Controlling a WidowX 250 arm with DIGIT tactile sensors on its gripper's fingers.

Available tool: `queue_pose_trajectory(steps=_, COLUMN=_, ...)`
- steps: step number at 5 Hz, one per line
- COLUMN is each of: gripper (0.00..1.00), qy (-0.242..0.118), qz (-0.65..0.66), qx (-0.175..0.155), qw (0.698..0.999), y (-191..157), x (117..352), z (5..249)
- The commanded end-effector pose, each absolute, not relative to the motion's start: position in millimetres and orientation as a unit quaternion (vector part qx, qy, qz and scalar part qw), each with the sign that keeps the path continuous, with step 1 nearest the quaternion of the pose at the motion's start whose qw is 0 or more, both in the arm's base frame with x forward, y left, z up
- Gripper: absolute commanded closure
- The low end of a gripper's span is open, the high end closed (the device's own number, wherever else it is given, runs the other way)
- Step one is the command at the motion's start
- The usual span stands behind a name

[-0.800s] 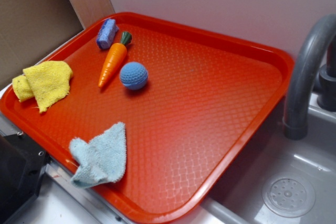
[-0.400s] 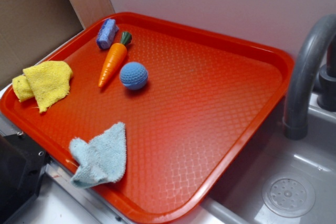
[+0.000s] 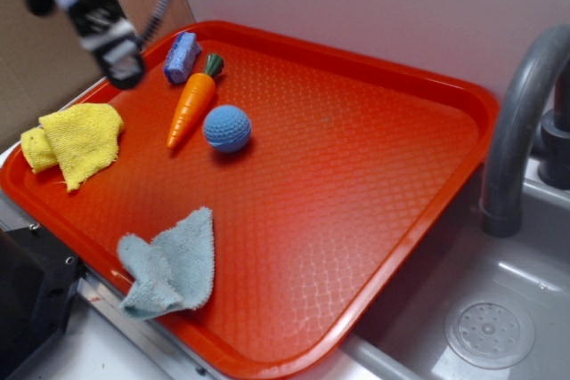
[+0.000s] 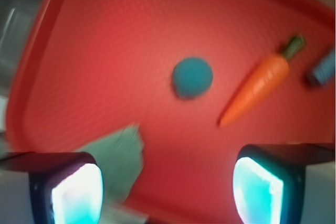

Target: Grab the blue ball.

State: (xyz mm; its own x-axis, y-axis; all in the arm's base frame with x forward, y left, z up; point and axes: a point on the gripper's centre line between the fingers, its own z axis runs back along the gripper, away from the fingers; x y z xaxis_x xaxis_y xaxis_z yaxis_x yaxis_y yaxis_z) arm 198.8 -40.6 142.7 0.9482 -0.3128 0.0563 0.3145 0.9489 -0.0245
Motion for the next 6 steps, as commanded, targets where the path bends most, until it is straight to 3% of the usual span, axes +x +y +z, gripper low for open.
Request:
queue_pose_trajectory(steps=1, gripper=0.00, qy=-0.056, qz=-0.174, qx=0.008, qw=0.983, y=-12.8, x=236.7, z=83.0)
queue_pose_trajectory(steps=2, gripper=0.00, qy=-0.075, qz=-0.194, qx=-0.034, qw=0.978, y=-15.3, x=241.8, z=65.5)
queue_pose_trajectory(steps=3, gripper=0.00, qy=-0.066, qz=-0.217, qx=-0.066, qw=0.972, y=-24.4, x=239.4, z=54.6)
queue_pose_trajectory(steps=4, gripper=0.00, qy=-0.078, qz=-0.222, qx=-0.086, qw=0.968, y=-22.5, x=239.2, z=53.8)
queue_pose_trajectory(steps=5, gripper=1.00, qy=-0.093, qz=-0.223, qx=-0.102, qw=0.965, y=-20.8, x=239.0, z=51.4)
queue_pose_trajectory(steps=6, gripper=1.00, qy=-0.109, qz=-0.232, qx=-0.107, qw=0.961, y=-18.0, x=238.1, z=49.1)
